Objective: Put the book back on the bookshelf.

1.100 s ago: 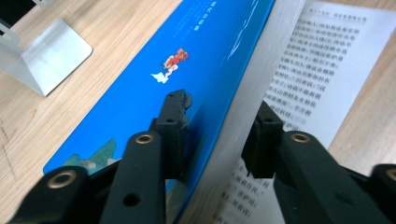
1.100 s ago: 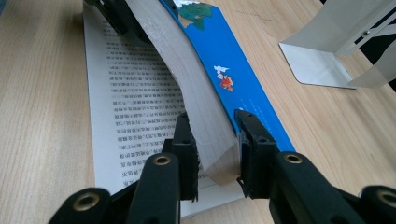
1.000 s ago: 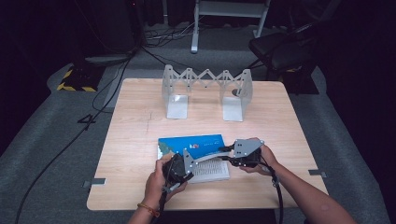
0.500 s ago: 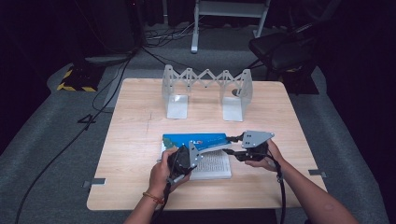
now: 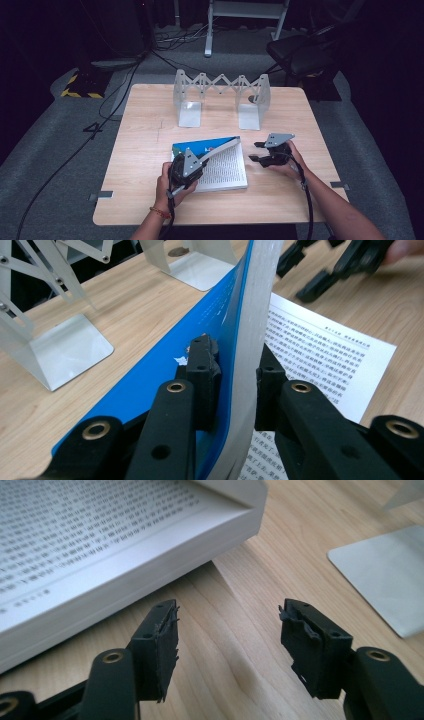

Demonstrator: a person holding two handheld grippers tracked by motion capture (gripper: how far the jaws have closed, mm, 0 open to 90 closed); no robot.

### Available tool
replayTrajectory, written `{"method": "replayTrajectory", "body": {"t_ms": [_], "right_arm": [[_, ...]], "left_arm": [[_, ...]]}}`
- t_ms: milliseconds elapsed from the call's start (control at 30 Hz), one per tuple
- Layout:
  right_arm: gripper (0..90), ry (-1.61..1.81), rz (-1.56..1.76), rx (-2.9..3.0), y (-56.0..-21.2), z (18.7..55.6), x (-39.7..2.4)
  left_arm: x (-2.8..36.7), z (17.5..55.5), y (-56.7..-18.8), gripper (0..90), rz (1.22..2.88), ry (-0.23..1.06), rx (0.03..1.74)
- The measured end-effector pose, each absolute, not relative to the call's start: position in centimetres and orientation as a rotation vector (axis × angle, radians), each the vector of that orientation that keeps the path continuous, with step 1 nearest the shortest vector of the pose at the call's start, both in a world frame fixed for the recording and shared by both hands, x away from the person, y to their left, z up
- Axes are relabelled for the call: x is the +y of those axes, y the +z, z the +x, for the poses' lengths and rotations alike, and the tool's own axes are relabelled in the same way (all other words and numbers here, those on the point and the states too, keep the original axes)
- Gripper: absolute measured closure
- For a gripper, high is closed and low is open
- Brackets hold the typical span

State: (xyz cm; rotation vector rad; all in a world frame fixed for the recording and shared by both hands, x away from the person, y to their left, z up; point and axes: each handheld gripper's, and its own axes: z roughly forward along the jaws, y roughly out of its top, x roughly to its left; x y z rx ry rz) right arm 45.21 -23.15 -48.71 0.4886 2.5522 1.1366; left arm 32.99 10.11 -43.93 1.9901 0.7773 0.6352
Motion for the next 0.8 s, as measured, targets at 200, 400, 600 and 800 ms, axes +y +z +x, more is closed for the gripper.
{"method": "replayTrajectory", "body": {"t_ms": [200, 400, 600, 800], "right_arm": [[37.8, 1.158, 0.407, 2.602, -50.1, 45.3, -21.4], [43.5, 1.264, 0.358, 2.583, -49.9, 45.2, -21.0], [51.5, 1.449, 0.394, 2.461, -47.2, 44.7, -21.6], [51.3, 1.499, 0.397, 2.374, -44.6, 44.2, -22.8]], "left_arm": [[10.7, 32.9, -43.9, 75.7, 1.948, 0.613, 0.78], [11.1, 33.0, -44.3, 75.2, 1.919, 0.572, 0.77], [11.2, 33.3, -44.0, 74.7, 1.845, 0.528, 0.775], [7.7, 33.8, -44.2, 73.5, 1.903, 0.478, 0.698]]}}
